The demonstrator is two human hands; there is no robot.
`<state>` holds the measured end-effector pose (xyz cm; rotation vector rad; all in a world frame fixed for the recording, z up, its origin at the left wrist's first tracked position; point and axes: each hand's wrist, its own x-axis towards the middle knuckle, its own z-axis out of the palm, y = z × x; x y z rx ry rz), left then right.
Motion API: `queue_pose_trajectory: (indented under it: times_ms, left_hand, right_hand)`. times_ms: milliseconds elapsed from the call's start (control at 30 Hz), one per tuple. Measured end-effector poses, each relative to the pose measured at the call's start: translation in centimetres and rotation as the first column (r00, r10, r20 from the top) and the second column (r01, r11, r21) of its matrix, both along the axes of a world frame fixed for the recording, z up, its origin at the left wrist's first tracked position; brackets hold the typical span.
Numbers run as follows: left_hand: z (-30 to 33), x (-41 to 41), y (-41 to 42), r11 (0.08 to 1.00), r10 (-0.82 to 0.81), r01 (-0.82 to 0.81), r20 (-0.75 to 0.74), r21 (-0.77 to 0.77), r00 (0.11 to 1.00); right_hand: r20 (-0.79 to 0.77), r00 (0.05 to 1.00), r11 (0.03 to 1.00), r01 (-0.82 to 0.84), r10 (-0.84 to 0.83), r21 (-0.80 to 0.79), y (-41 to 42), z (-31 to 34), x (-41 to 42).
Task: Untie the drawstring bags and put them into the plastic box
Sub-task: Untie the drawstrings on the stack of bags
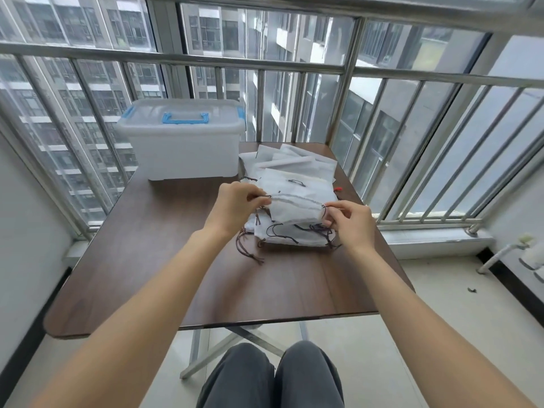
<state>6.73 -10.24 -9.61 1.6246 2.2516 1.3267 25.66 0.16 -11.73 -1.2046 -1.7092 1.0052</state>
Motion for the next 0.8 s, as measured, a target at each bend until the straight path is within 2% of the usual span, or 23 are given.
queue_pose_trajectory:
  times_ms: [100,200,300,433,500,533,600,700,800]
  left_hand:
    - [0.0,0.2,0.1,0.998,0.064,-0.064,-0.017,-0.005,0.998]
    - [0.0,0.4,0.3,0.992,0.12,-0.12,-0.006,0.035,0.993]
    - [0.2,0.3,0.4,0.982,0.174,-0.173,-0.003,0.077,0.985]
    - [0.3,-0.2,0.3,0.958,0.278,-0.275,-0.029,0.078,0.96]
    - [0.4,-0.6,0.3,0.944,0.324,-0.323,0.002,0.067,0.946]
    - [0.4,-0.8,0.3,0.94,0.336,-0.336,0.016,0.056,0.942]
    - [0.5,-1.1,0.4,0.94,0.337,-0.339,0.062,0.03,0.939]
    - [0.0,-1.2,0.6,0.942,0.333,-0.337,0.14,0.002,0.932]
    - [-0.5,-1.6,0.7,0.925,0.377,-0.38,0.202,-0.026,0.904]
  right_hand:
    - [-0.273,0.961,0.962,-0.041,-0.036,-0.27,-0.2,0.2,-0.6]
    - [-0.31,0.946,0.934,-0.023,-0.095,-0.358,-0.2,0.8,-1.1]
    - [-0.239,0.967,0.938,-0.002,-0.086,-0.347,0.0,0.7,-1.3]
    - [0.089,0.993,0.974,-0.054,0.076,-0.222,0.1,1.5,-1.1]
    - [0.11,0.984,0.963,-0.111,0.141,-0.244,0.2,2.2,-0.6]
    - [0.078,0.98,0.952,-0.158,0.185,-0.263,0.3,2.5,-0.4]
    - [-0.079,0.968,0.92,-0.252,0.239,-0.301,0.4,2.5,-0.3]
    - [-0.333,0.93,0.89,-0.276,0.153,-0.364,0.7,1.8,-0.6]
    - [-0.418,0.906,0.884,-0.244,0.061,-0.398,1.2,1.7,-1.3]
